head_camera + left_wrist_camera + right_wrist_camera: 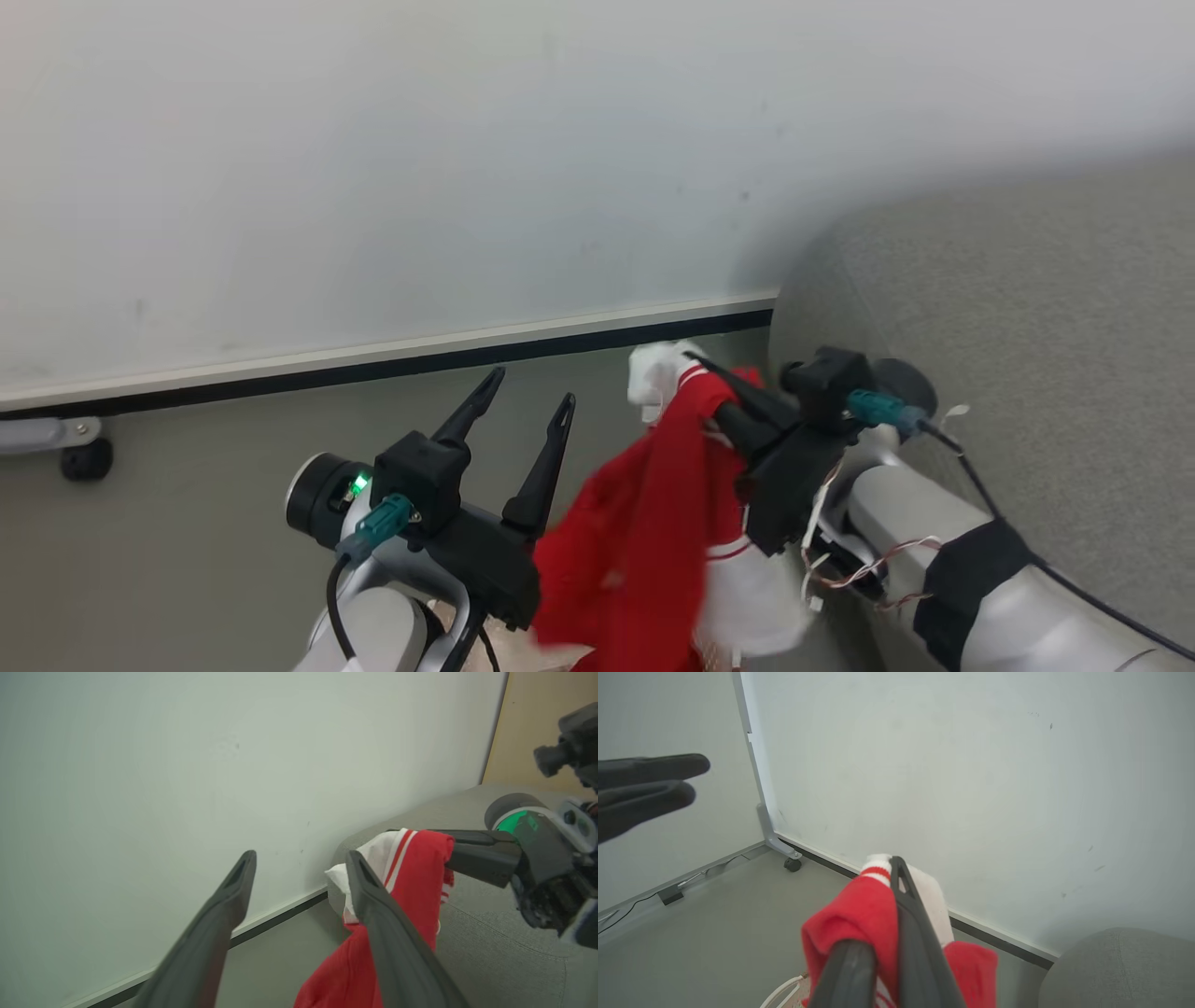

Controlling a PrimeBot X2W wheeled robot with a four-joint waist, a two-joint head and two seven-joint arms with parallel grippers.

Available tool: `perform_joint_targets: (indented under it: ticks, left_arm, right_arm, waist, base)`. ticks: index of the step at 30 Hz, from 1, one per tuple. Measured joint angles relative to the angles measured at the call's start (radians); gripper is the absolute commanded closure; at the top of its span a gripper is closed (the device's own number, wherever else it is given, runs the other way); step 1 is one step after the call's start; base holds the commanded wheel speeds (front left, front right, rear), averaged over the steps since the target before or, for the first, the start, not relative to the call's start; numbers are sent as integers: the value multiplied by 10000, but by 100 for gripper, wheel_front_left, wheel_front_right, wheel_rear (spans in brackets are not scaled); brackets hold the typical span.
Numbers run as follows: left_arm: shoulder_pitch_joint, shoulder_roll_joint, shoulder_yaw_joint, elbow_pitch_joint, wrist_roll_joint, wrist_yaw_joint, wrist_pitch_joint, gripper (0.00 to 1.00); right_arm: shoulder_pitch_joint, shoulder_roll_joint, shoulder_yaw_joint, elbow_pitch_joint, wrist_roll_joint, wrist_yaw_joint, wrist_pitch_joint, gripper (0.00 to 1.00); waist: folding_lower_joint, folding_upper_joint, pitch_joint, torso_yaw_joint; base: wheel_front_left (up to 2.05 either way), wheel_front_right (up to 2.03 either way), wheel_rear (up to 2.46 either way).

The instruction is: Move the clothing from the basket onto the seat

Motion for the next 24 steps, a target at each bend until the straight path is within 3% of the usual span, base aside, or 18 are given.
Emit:
perform_joint_targets:
  ticks: [5,14,24]
  left_arm:
    - [191,27,-84,-104,-8,-17,-88,0]
    - [779,121,-362,-274,-6,-113,-176,0]
    - [979,10,-690,-407,0,-192,-222,0]
  right_arm:
    - [34,-525,-495,-339,56,-46,0,100]
    - [138,-1578,-1204,-1360,-96,-633,0,100]
    - [247,-2382,-1705,-2535,-405,-997,-2,100]
  waist:
    - [1,0,-9,-420]
    - [0,0,-30,-1307]
    - [-1,0,-7,-2600]
  base:
    - [0,0,0]
    - [0,0,0]
    - [0,0,0]
